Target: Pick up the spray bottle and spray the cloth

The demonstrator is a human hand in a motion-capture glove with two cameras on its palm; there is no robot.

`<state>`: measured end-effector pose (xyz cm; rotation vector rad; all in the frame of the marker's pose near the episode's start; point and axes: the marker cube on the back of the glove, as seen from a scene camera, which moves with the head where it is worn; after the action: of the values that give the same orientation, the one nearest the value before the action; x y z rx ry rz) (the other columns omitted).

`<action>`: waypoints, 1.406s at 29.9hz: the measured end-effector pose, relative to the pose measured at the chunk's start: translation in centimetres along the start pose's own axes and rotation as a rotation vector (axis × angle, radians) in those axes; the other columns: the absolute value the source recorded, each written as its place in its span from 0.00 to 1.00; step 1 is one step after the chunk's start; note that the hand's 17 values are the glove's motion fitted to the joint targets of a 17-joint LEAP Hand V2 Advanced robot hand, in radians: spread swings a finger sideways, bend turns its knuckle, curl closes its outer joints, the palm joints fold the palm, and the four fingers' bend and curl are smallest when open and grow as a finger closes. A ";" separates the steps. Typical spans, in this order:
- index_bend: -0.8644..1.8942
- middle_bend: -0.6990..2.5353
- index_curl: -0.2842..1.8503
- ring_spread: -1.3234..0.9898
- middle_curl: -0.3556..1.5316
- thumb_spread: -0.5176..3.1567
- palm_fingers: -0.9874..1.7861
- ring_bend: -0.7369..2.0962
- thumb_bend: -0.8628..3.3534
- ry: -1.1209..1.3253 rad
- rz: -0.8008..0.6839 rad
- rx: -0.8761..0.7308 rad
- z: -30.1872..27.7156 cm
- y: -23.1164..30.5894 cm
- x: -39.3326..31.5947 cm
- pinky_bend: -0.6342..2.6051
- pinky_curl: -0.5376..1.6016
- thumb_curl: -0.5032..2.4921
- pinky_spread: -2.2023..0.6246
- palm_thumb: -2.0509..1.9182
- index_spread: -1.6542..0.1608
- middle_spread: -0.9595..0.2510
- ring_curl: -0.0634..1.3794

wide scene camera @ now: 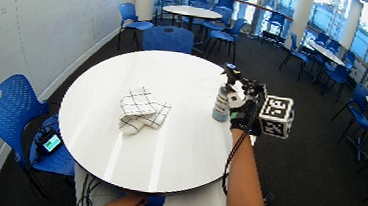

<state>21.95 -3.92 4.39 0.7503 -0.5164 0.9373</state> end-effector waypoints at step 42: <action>0.46 0.32 0.36 0.50 0.42 0.35 0.77 0.39 0.20 -0.155 0.041 -0.028 4.6 -6.3 -1.7 0.24 0.32 0.35 0.81 0.75 0.75 0.65 0.31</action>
<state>26.13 -10.65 3.98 0.7935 -0.6817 0.9119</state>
